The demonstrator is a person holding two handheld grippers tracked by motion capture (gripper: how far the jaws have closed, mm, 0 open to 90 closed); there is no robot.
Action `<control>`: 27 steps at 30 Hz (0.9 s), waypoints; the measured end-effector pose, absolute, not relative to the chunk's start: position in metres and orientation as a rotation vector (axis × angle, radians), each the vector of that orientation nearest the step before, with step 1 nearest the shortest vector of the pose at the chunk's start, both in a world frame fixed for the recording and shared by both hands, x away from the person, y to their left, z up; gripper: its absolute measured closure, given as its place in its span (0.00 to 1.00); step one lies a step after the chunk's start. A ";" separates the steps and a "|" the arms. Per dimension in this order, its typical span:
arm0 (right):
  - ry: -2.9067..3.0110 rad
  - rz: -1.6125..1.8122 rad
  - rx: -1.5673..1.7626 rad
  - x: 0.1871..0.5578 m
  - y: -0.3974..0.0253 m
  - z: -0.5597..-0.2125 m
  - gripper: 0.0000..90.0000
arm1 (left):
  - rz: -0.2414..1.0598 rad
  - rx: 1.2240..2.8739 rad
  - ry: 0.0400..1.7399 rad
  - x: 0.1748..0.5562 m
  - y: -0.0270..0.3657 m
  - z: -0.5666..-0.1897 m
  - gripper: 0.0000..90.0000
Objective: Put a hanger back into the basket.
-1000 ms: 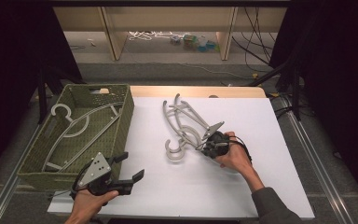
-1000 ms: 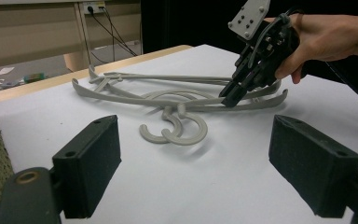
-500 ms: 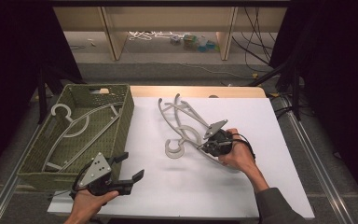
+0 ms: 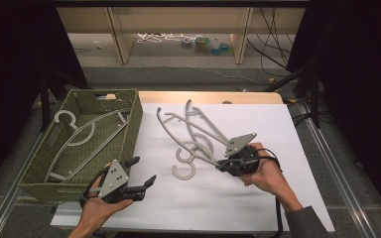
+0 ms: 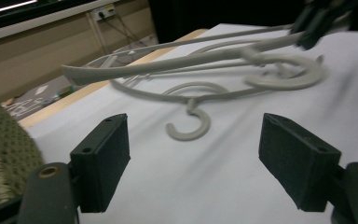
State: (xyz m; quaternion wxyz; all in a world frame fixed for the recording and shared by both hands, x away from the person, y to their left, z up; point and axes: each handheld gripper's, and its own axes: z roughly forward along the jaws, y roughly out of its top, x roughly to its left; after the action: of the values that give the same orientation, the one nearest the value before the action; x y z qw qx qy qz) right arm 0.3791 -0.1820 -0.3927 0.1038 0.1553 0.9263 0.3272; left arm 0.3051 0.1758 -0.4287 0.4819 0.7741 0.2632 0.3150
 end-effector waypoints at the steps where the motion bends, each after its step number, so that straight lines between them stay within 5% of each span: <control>1: 2.743 0.982 0.459 0.376 -0.181 -0.392 0.92 | 0.793 1.917 0.616 0.306 0.174 -0.428 0.28; 16: 2.835 1.035 0.323 0.340 -0.176 -0.378 0.92 | 0.766 2.054 0.477 0.320 0.147 -0.421 0.29; 27: 2.880 1.042 0.250 0.327 -0.175 -0.375 0.92 | 0.795 2.132 0.257 0.310 0.127 -0.411 0.40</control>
State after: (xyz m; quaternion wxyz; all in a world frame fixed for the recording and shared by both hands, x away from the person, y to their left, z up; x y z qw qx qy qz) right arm 0.3270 -0.1754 -0.3754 0.0342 0.0814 0.9367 0.3389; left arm 0.3095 0.1265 -0.4112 0.4132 0.8478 0.1023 0.3163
